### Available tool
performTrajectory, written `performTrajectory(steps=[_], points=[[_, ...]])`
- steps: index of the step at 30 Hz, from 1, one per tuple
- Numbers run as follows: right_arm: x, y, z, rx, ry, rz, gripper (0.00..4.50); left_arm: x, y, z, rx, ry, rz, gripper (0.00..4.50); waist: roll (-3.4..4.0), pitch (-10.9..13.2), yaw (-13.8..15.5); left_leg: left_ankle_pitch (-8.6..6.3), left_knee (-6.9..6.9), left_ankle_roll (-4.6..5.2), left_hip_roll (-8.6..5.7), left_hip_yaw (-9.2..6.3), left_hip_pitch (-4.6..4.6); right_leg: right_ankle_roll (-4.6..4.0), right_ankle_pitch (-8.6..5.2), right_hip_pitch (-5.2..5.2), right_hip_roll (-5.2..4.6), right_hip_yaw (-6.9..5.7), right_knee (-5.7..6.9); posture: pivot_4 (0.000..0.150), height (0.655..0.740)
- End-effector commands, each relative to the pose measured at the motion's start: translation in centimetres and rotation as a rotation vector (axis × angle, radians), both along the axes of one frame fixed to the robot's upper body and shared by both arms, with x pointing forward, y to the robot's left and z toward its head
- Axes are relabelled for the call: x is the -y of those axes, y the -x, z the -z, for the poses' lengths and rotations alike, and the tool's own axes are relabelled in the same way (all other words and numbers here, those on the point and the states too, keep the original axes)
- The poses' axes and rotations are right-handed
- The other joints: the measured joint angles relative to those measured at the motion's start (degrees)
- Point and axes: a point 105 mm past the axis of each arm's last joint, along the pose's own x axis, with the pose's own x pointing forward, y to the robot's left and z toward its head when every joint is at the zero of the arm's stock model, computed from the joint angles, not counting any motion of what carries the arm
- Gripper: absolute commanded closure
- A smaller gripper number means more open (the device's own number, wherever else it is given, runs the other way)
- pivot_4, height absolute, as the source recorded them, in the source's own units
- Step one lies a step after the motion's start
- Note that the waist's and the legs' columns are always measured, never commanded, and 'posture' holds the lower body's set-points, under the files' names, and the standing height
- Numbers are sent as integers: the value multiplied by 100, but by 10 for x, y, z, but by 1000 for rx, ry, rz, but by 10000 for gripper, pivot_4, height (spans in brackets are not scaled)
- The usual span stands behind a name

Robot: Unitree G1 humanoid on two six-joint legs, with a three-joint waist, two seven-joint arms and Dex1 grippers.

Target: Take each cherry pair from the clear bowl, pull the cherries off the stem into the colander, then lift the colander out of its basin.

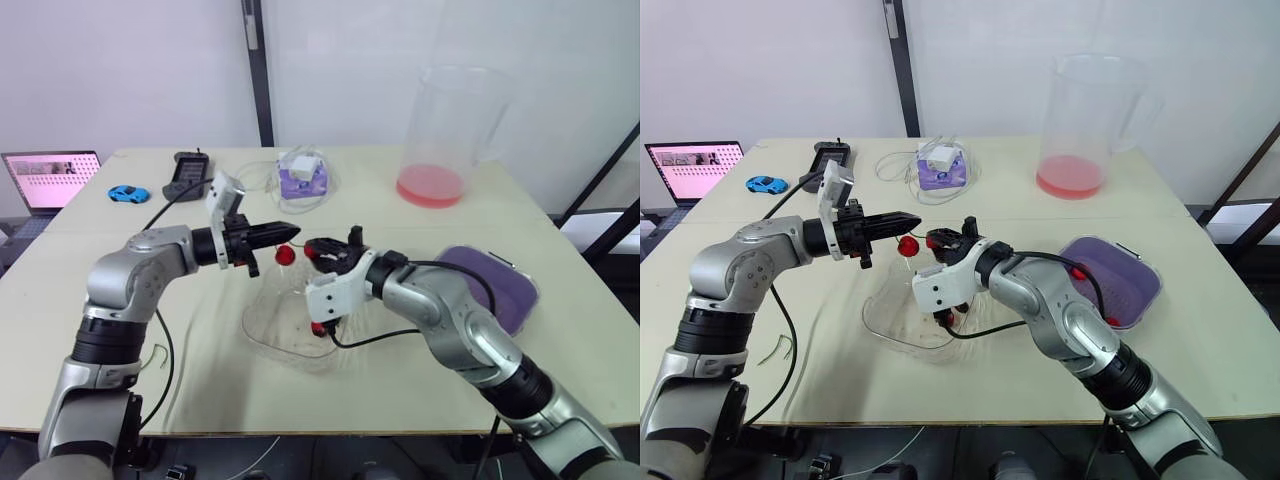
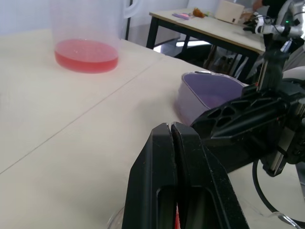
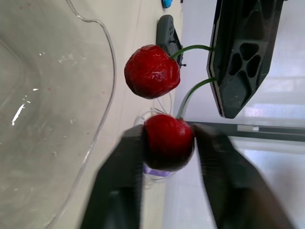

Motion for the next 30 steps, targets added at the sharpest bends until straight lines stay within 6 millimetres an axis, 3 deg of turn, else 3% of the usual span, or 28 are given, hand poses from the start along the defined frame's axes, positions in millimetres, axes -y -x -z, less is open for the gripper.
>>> performTrajectory(steps=[1,3,7,9,13,15,19,29,30], points=[[4,6,-16,37,-34,-11,8980,1,2,-16,48,16,14,45000,0,0,1,0,0,0,0,0,0,0,0,0,0,0,0,1500,7332],[11,8,-19,-29,-66,-7,288,1,1,-17,53,19,18,45000,0,0,10,0,0,0,0,0,0,0,0,0,0,0,0,1500,7332],[25,24,-26,-569,-441,-18,288,1,6,-22,77,52,68,45000,0,0,19,0,2,0,0,-2,0,0,0,4,1,-2,1,1500,7332],[30,28,-39,-728,-604,-59,288,3,10,-23,85,66,105,45000,0,0,18,0,3,0,1,-6,2,0,0,5,1,-3,5,1500,7332],[36,35,-57,-994,-773,-148,288,4,20,-24,76,92,189,45000,1,0,22,-3,0,5,0,-7,5,0,0,6,1,-4,6,1500,7332],[35,36,-61,-1054,-790,-208,288,4,22,-23,58,99,214,45000,1,0,19,-4,0,7,0,-7,5,0,0,6,1,-4,6,1500,7332],[36,37,-49,-1131,-709,-190,288,8,29,-22,47,89,266,45000,2,0,29,-9,0,17,-2,-4,5,0,0,6,-2,-4,5,1500,7332],[29,27,-30,-1156,-676,-173,288,14,40,-24,27,106,313,45000,2,1,-15,-9,0,17,0,-5,4,0,0,5,0,-3,5,1500,7332],[28,26,-30,-1159,-681,-177,6007,15,41,-24,26,108,315,45000,2,1,-14,-9,0,15,0,-4,4,0,0,5,0,-3,5,1500,7332]])
